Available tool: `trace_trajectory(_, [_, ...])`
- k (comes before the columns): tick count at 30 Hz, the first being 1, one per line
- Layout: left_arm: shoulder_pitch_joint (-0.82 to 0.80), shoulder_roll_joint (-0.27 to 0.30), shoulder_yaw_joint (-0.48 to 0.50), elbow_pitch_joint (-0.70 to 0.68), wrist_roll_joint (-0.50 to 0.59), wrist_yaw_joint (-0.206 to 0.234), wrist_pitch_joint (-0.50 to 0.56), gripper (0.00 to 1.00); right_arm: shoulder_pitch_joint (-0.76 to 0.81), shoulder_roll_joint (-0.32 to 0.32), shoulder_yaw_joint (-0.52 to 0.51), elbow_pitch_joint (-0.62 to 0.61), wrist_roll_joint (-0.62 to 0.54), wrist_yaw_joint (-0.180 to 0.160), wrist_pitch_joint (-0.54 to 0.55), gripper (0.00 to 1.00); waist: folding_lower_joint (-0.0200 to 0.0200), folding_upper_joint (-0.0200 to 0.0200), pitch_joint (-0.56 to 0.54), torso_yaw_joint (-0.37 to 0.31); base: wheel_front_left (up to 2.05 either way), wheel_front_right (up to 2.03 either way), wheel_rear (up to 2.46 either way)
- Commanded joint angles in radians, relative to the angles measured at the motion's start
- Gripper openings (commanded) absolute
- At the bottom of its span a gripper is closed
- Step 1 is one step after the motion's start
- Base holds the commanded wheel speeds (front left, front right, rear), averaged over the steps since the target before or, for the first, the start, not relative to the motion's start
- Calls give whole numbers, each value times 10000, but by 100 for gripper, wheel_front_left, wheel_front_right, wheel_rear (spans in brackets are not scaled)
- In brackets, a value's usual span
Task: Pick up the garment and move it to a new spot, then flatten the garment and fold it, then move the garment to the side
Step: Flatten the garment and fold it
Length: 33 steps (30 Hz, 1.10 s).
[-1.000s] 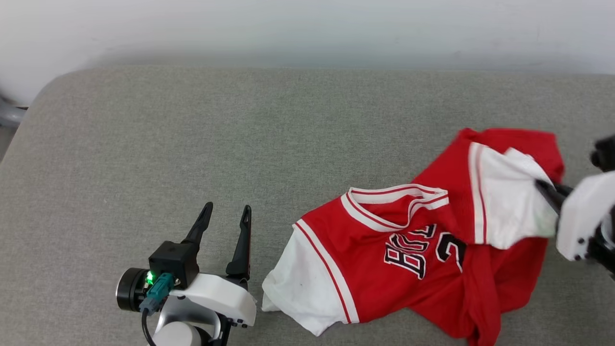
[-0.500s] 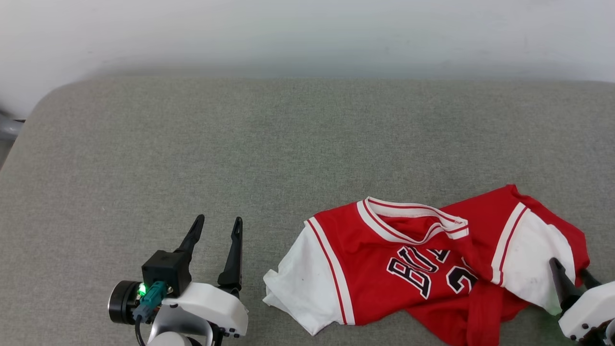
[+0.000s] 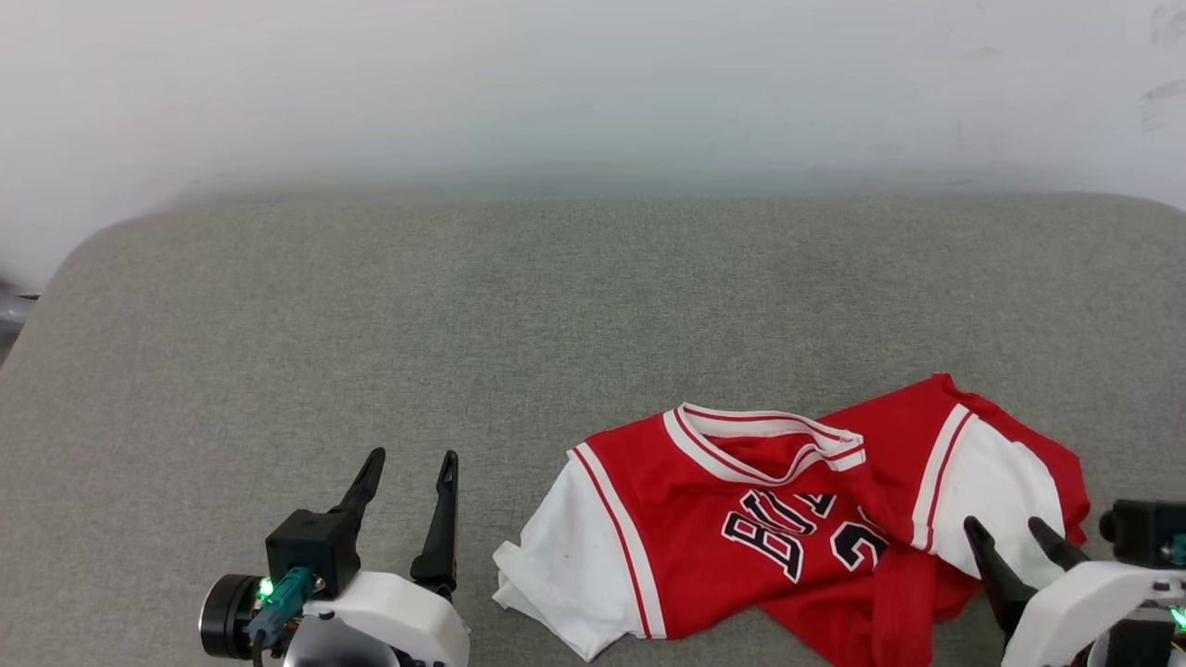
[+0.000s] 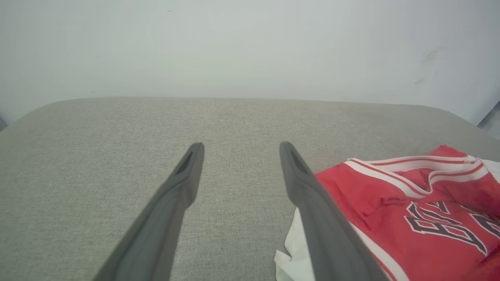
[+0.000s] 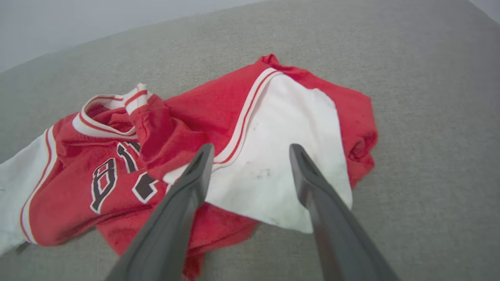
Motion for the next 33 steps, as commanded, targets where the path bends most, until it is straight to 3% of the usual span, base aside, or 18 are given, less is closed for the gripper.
trace_trajectory(1, [60, 64, -19, -70, -7, 53, 25, 100, 121, -362, 314, -375, 18, -7, 491, 100, 0, 0, -21, -41, 0, 0, 0])
trace_trajectory(9, [-182, 62, -83, -208, 45, 31, 69, 100, -133, -1862, 2022, -1682, 322, -7, 3083, 100, 0, 0, 257, 37, 0, 0, 0])
trace_trajectory(17, [-428, -69, -133, -125, 41, -9, -105, 100, -1098, -2553, 2890, -883, 722, -7, 3726, 100, 0, 0, 809, 296, 0, 0, 0])
trace_trajectory(18, [-461, -87, -139, -105, 47, -19, -137, 100, -1239, -2617, 2875, -790, 750, -7, 3680, 44, 0, 0, 879, 326, 0, 0, 0])
trace_trajectory(19, [-503, -107, -148, -85, 47, -26, -157, 100, -1367, -2672, 2865, -700, 777, -7, 3629, 2, 0, 0, 941, 353, 0, 0, 0])
trace_trajectory(27, [-885, -243, -221, 57, 106, -96, -316, 100, -2926, -3489, 2766, -265, 596, -9, 3564, 0, 0, 0, 1391, 550, 0, 0, 0])
trace_trajectory(33, [-1389, -394, -399, 202, 168, -301, -405, 100, -5059, -4302, 3587, 468, 330, -9, 3446, 0, 0, 0, 1980, 997, 0, 0, 0])
